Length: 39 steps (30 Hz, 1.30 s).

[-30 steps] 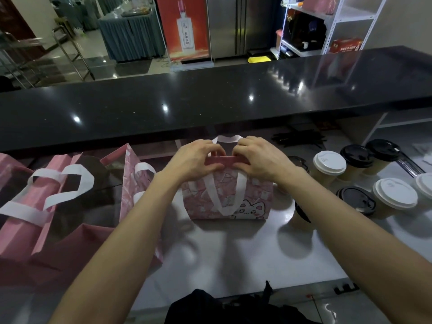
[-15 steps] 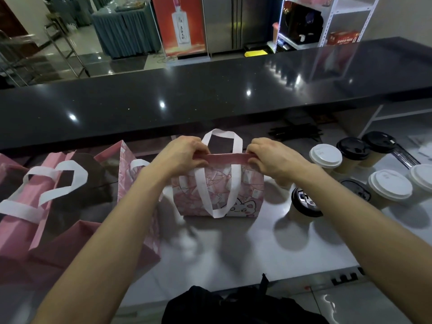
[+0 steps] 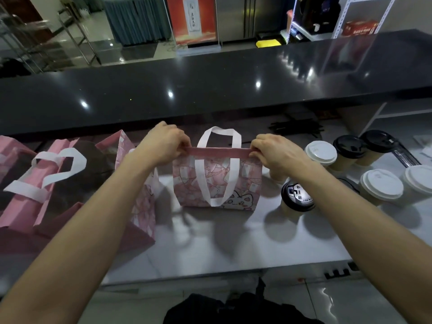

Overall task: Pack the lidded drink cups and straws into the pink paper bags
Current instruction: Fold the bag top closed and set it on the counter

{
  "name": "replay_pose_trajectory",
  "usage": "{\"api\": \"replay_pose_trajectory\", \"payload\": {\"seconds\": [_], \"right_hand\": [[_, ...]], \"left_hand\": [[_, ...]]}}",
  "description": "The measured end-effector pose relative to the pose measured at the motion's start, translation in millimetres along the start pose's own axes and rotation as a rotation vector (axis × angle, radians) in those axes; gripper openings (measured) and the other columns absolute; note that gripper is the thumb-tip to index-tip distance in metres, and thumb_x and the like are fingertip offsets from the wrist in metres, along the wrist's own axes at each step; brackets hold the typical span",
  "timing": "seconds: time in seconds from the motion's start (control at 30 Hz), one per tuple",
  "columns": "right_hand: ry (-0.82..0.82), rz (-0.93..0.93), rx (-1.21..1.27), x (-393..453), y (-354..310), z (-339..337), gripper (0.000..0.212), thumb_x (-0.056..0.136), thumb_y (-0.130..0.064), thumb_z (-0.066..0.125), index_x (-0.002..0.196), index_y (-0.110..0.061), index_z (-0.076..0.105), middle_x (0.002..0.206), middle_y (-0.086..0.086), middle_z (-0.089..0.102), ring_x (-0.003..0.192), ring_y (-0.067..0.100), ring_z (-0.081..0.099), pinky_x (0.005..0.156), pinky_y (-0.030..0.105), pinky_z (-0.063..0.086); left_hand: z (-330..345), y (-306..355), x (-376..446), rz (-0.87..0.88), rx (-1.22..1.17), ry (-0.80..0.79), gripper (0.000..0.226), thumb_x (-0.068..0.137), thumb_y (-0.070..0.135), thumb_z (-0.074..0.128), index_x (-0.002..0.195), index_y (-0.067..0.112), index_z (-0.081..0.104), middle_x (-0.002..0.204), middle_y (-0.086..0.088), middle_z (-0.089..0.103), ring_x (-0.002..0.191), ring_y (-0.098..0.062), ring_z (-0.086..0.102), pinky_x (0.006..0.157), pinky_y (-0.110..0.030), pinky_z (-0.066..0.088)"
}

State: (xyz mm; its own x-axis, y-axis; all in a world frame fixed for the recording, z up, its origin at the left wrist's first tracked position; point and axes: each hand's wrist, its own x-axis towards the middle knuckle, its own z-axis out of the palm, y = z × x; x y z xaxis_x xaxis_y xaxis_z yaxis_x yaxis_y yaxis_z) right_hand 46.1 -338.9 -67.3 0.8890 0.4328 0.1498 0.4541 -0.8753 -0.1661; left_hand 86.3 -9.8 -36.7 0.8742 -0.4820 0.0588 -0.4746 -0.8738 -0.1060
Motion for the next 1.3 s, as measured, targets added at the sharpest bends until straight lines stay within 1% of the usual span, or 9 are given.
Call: {"api": "replay_pose_trajectory", "payload": {"seconds": [0.1, 0.23, 0.47, 0.6, 0.77, 0.93, 1.03, 1.17, 1.3], "right_hand": [[0.003, -0.017, -0.018, -1, 0, -1, 0.022, 0.108, -0.035, 0.062, 0.108, -0.015, 0.071, 0.102, 0.000, 0.064, 0.098, 0.026, 0.064, 0.084, 0.042, 0.053], [0.002, -0.042, -0.033, -3, -1, -1, 0.028, 0.107, -0.040, 0.063, 0.102, -0.015, 0.073, 0.096, -0.002, 0.063, 0.092, 0.025, 0.064, 0.076, 0.040, 0.049], [-0.009, -0.048, -0.070, -11, 6, 2, 0.034, 0.108, -0.047, 0.056, 0.095, -0.016, 0.059, 0.091, -0.001, 0.057, 0.084, 0.025, 0.060, 0.075, 0.038, 0.048], [-0.018, -0.063, 0.001, -20, 1, 10, 0.034, 0.110, -0.047, 0.048, 0.092, -0.019, 0.049, 0.088, -0.002, 0.051, 0.079, 0.022, 0.055, 0.072, 0.036, 0.043], [0.100, -0.124, -0.026, -26, 4, 17, 0.040, 0.112, -0.039, 0.045, 0.091, -0.007, 0.059, 0.089, 0.008, 0.057, 0.078, 0.028, 0.056, 0.070, 0.046, 0.050], [0.065, -0.136, -0.109, -27, -11, 21, 0.029, 0.110, -0.025, 0.053, 0.090, -0.007, 0.063, 0.093, 0.013, 0.064, 0.085, 0.034, 0.063, 0.083, 0.047, 0.050], [0.126, -0.083, -0.153, -22, -19, 11, 0.027, 0.100, -0.040, 0.058, 0.081, -0.022, 0.056, 0.085, 0.002, 0.060, 0.083, 0.028, 0.061, 0.080, 0.042, 0.044], [0.114, -0.015, -0.108, 3, -49, 2, 0.041, 0.093, -0.060, 0.062, 0.097, -0.020, 0.070, 0.097, -0.002, 0.064, 0.094, 0.023, 0.060, 0.091, 0.042, 0.046], [0.034, -0.013, -0.078, 23, -75, 10, 0.037, 0.096, -0.051, 0.060, 0.086, -0.016, 0.066, 0.094, 0.000, 0.058, 0.095, 0.025, 0.060, 0.081, 0.035, 0.039]], "left_hand": [[1, 4, -6, -0.021, 0.121, 0.106, 0.012, 0.100, 0.040, 0.074, 0.103, 0.034, 0.084, 0.099, 0.014, 0.078, 0.100, -0.017, 0.059, 0.094, -0.034, 0.036], [-6, 9, -16, -0.104, 0.014, 0.035, 0.015, 0.098, 0.031, 0.078, 0.111, 0.032, 0.085, 0.110, 0.008, 0.079, 0.105, -0.022, 0.071, 0.087, -0.043, 0.057], [-13, 7, -28, -0.165, 0.055, 0.077, 0.018, 0.100, 0.026, 0.075, 0.114, 0.031, 0.084, 0.110, 0.006, 0.078, 0.109, -0.024, 0.068, 0.088, -0.047, 0.057], [-6, 6, -23, -0.137, 0.103, 0.129, 0.016, 0.105, 0.024, 0.068, 0.112, 0.023, 0.082, 0.102, 0.002, 0.076, 0.101, -0.026, 0.070, 0.078, -0.041, 0.053], [8, -3, -14, -0.140, 0.068, 0.170, 0.015, 0.103, 0.022, 0.065, 0.109, 0.019, 0.079, 0.088, -0.004, 0.075, 0.083, -0.033, 0.071, 0.069, -0.041, 0.049], [11, -11, -3, -0.088, 0.017, 0.101, 0.013, 0.102, 0.023, 0.066, 0.111, 0.023, 0.074, 0.096, 0.001, 0.069, 0.092, -0.027, 0.066, 0.076, -0.042, 0.052], [6, -17, 0, -0.019, 0.076, 0.080, 0.018, 0.093, 0.042, 0.072, 0.107, 0.032, 0.078, 0.108, 0.004, 0.059, 0.106, -0.022, 0.055, 0.090, -0.040, 0.044], [-11, 8, 5, 0.075, -0.103, 0.006, 0.032, 0.085, 0.063, 0.079, 0.105, 0.038, 0.076, 0.107, 0.009, 0.064, 0.105, -0.018, 0.058, 0.097, -0.042, 0.046], [-5, 48, 11, 0.144, -0.195, -0.045, 0.019, 0.086, 0.041, 0.081, 0.098, 0.026, 0.079, 0.095, 0.009, 0.068, 0.094, -0.019, 0.067, 0.086, -0.039, 0.053]]}}
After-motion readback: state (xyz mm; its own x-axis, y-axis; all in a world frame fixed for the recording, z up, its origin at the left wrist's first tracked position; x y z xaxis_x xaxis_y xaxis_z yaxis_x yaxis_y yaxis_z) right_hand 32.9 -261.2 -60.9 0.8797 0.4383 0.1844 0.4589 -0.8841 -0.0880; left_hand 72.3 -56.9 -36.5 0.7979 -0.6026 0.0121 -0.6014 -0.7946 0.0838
